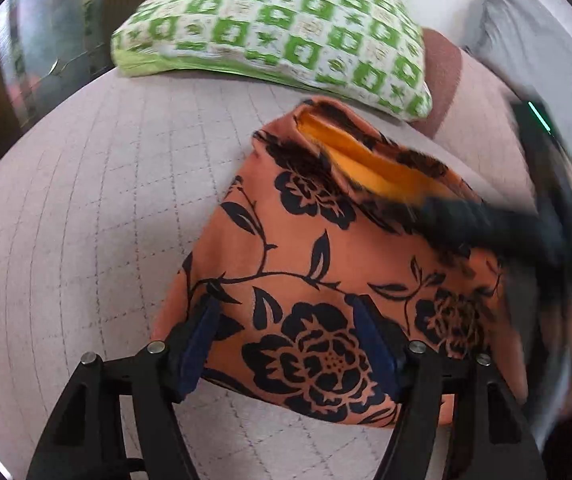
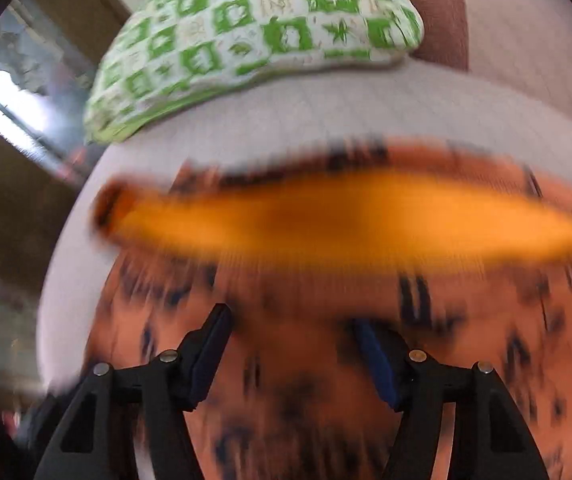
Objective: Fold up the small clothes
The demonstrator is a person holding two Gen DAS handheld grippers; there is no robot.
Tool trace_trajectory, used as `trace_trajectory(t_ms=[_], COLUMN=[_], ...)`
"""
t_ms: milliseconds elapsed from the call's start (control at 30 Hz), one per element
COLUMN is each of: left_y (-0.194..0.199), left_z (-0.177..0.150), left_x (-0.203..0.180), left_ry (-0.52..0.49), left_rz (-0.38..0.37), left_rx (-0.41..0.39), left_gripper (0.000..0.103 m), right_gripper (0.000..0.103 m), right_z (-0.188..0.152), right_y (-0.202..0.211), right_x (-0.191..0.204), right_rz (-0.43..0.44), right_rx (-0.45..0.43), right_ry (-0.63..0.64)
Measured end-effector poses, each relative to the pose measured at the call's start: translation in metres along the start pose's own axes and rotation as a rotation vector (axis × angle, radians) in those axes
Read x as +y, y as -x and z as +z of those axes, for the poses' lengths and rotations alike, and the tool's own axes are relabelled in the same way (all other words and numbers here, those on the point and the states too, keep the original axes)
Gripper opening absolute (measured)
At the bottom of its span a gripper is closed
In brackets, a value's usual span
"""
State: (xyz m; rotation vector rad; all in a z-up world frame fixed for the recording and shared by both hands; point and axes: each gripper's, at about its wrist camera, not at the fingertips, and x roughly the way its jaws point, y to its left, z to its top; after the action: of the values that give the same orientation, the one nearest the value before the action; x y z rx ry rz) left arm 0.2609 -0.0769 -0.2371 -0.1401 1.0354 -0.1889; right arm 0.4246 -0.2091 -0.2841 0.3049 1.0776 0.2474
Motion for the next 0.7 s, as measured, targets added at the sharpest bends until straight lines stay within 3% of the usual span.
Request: trace_trajectory(t_ms=[67,167,233,300,433,600,700], left_y=[-0.007,-0.006,-0.003,0.002,0.006,0.0,0.0], left_z=[0.002,0.004,0.005,0.006,0.003,-0.009,-0.011], left_x=[-0.002,0.0,0.004,0.016,0.016,-0.005,-0.008], left_ry=[-0.018,-0.024,-0.019,0.0,-0.036,-0.181,-0.187], left_rz=[0.0,-0.016,-0.045,-0.084,-0.077,0.039,0.061], left_rx=[0.019,0.02,0.025,0.026,0.023,0.005,-0.006], left_gripper=[0.074,0.075,0.075,0.075,0.075,0.075,0.075], right_gripper=[0.067,0.067,0.067,0.067,0.067,0.067,0.067], right_z=[0.032,0.054,0.055,0.047,0.01,-0.068,-0.119], right_y=[-0.007,0.011,0.021,0.028,0.039,0.095,0.137], right_x=[-0.005,-0.022,-0.023,-0.007,0.015,-0.023,-0.068], right_rz=[0.004,0.083,0.135,0.175,0.153,0.04,-0.094], right_rx=[-0.086,-0.248,-0.271,-0.241,-0.147,-0.226,-0.276], right_ry=[-0.092,-0.255,-0.288,-0.208,-0.074,-0.134,-0.212])
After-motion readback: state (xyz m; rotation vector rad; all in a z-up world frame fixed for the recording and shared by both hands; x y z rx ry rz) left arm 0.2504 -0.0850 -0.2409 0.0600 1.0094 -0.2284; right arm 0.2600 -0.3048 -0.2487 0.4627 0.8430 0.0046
